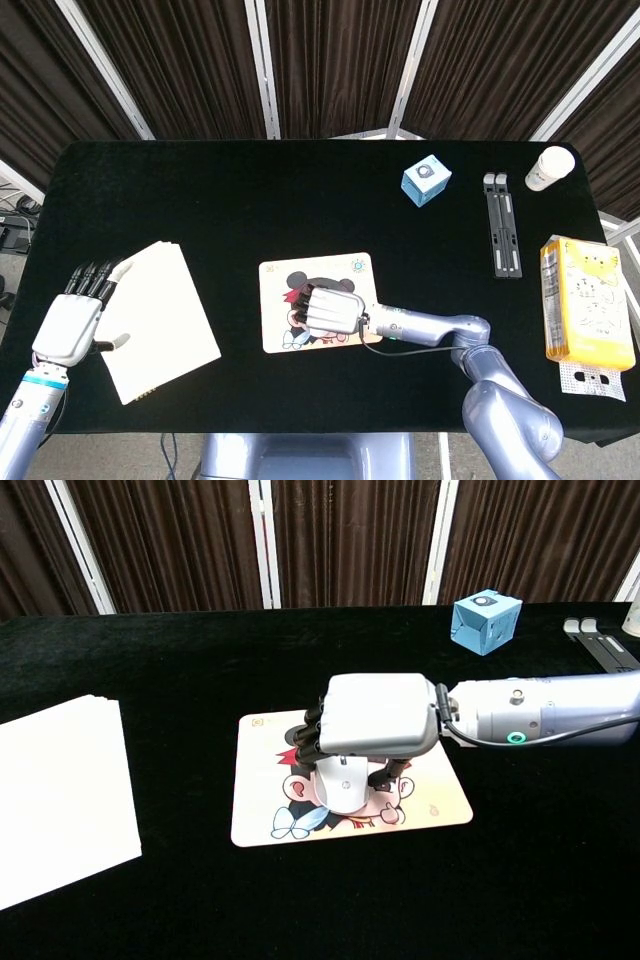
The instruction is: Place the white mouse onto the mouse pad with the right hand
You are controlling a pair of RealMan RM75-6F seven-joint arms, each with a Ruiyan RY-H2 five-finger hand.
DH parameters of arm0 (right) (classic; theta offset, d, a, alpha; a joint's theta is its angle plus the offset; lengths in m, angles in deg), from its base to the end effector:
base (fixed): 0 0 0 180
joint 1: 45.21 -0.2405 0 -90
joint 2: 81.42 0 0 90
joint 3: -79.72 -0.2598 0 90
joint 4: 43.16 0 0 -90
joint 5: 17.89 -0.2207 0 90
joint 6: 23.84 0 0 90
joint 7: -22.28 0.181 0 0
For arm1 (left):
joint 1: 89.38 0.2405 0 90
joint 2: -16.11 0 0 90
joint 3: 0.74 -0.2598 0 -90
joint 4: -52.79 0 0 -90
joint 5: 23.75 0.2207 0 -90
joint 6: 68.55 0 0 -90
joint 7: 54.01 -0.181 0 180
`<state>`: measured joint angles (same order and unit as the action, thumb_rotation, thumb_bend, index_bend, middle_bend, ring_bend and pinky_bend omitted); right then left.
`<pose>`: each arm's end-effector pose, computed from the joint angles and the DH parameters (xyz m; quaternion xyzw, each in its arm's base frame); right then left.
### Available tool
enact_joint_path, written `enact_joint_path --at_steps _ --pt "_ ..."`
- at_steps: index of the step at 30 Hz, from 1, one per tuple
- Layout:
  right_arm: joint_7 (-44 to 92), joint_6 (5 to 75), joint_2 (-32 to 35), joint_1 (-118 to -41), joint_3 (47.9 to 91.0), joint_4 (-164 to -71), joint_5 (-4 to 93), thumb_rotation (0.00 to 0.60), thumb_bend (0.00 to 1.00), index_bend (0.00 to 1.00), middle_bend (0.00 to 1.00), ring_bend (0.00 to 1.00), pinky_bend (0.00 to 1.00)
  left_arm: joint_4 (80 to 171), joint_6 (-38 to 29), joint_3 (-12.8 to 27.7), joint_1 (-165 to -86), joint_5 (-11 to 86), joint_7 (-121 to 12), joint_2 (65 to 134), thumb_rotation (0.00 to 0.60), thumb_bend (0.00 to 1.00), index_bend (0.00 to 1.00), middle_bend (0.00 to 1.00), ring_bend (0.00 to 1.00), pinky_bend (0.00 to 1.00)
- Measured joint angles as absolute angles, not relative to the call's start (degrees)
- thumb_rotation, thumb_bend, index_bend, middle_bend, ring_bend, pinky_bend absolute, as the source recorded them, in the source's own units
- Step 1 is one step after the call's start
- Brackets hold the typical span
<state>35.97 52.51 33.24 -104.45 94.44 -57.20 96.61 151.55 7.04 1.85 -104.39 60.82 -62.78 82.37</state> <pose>-0.0912 -0.3890 -0.1225 0.8975 0.1447 0.3676 0.1961 -0.2601 0.2626 0.1001 -0.6669 -0.3788 -0.3835 0.5144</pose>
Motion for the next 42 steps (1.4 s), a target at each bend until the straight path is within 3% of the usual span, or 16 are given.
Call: enact_joint_path --at_steps 4,6,11,19,24,32,42 --pt "35.98 52.30 33.50 -104.12 94.60 -57.05 96.18 0.600 0.21 0.62 0.54 0.34 0.41 151.75 6.82 1.90 -104.52 60.67 -62.56 82.18 0.600 0.01 0.00 0.00 0.00 0.00" --pt "35.93 51.77 33.61 -104.02 94.70 -57.09 95.91 0.600 0.21 0.56 0.46 0.25 0.31 151.78 6.84 1.91 -104.53 60.63 -62.53 82.16 0.600 0.01 0.00 0.00 0.00 0.00" --pt "35.69 51.07 33.81 -103.65 94.74 -57.71 95.13 0.600 0.21 0.42 0.32 0.12 0.19 151.86 6.85 1.89 -104.55 60.58 -62.47 82.13 0.600 0.01 0.00 0.00 0.00 0.00" --pt "33.88 49.98 33.70 -103.39 94.19 -58.76 93.64 0.600 0.17 0.21 0.18 0.00 0.09 151.86 6.82 1.83 -104.64 60.64 -62.40 82.07 0.600 0.01 0.00 0.00 0.00 0.00" --pt "32.99 49.55 33.46 -103.34 93.63 -59.60 92.81 0.600 0.16 0.08 0.01 0.00 0.00 151.91 6.84 1.80 -104.65 60.66 -62.40 82.03 0.600 0.01 0.00 0.00 0.00 0.00" --pt "29.75 48.05 32.29 -102.59 92.36 -61.75 90.88 0.600 0.15 0.06 0.00 0.00 0.00 151.90 6.91 1.72 -104.66 60.86 -62.14 81.94 0.600 0.01 0.00 0.00 0.00 0.00" --pt "25.07 48.22 27.15 -99.31 87.14 -66.00 84.49 0.600 0.16 0.06 0.00 0.00 0.00 151.74 6.96 1.31 -104.61 61.58 -61.18 81.65 0.600 0.01 0.00 0.00 0.00 0.00"
